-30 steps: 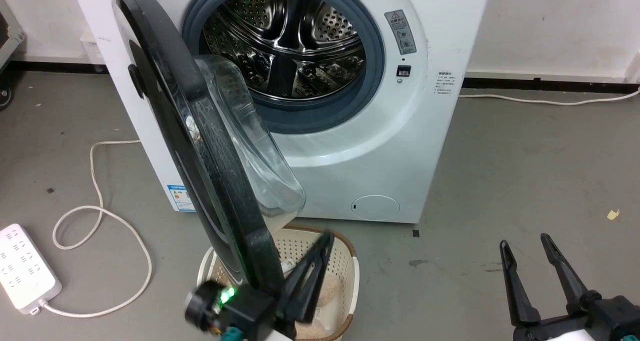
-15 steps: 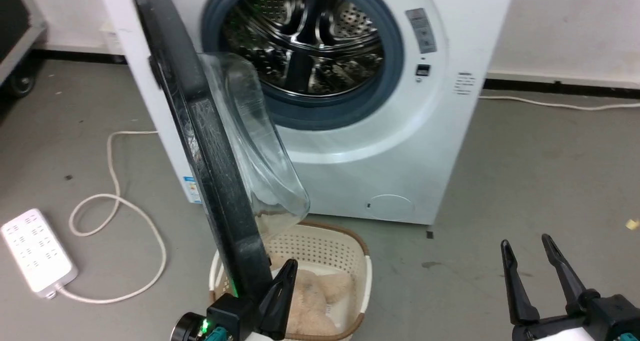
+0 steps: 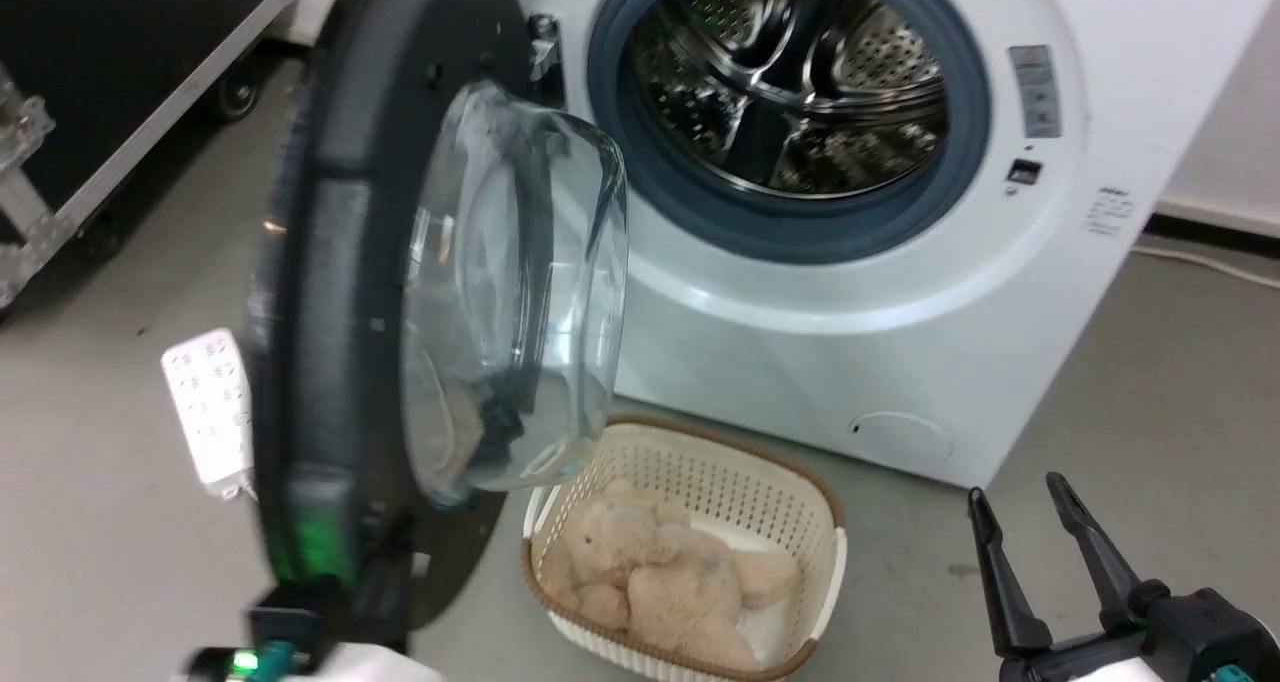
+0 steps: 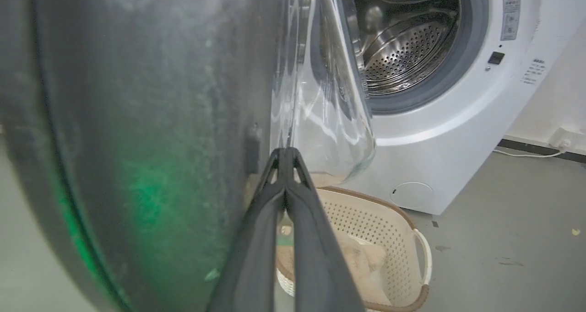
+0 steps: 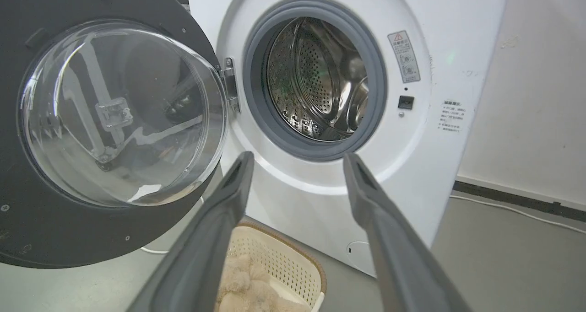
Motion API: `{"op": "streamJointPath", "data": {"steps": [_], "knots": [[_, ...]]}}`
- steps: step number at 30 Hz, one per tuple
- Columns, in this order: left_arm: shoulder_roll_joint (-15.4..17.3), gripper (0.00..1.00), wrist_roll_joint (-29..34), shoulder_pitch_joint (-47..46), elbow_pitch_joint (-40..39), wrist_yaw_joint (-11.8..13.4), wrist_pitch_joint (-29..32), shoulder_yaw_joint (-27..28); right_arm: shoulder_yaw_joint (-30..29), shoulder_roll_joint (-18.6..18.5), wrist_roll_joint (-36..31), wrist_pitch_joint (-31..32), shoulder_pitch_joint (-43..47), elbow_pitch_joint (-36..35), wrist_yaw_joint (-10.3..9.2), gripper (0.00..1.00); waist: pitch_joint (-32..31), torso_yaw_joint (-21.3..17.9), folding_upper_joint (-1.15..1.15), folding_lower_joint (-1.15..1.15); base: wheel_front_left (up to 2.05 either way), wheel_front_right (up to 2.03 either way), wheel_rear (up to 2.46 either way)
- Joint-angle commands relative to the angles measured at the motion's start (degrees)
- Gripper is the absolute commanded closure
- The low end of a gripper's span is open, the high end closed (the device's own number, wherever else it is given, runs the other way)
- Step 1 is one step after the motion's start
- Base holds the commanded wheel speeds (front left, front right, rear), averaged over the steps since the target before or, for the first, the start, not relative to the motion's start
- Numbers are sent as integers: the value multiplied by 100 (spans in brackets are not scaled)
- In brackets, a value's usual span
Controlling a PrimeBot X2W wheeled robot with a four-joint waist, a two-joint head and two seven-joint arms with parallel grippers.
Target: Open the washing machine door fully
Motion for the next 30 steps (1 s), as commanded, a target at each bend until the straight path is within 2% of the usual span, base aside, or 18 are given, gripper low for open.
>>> {"op": "streamJointPath", "data": {"steps": [1,7,8,9,10,11,13,14,21,30], "knots": [[152,100,-60,-42,-76,80,29,192,18,18,12,-25,-79,-6,3,0,183,136,0,1,0,0,0],[542,100,-273,-217,-140,134,96,733,104,18,-118,-25,-215,-23,3,0,543,203,0,1,0,0,0],[706,100,-404,-319,-124,118,124,963,131,18,-209,-25,-280,-33,3,0,697,212,0,1,0,0,0],[706,100,-404,-319,-124,118,124,963,131,18,-209,-25,-280,-33,3,0,697,212,0,1,0,0,0],[920,100,-491,-444,-54,86,167,1174,134,18,-305,-25,-340,-42,3,0,846,216,0,1,0,0,0],[920,100,-491,-444,-54,86,167,1174,134,18,-305,-25,-340,-42,3,0,846,216,0,1,0,0,0],[1240,100,-641,-657,151,29,222,1490,122,18,-443,-25,-430,-58,3,0,1055,194,0,1,0,0,0],[1240,100,-641,-657,151,29,222,1490,122,18,-443,-25,-430,-58,3,0,1055,194,0,1,0,0,0],[1830,100,-972,-1223,904,-103,263,2040,103,18,-686,-2,-589,-124,3,0,1458,74,0,1,0,0,0],[2076,100,-1063,-1861,2000,-329,-71,2050,113,18,-772,34,-645,-138,3,0,1575,-10,0,1,0,0,0]]}}
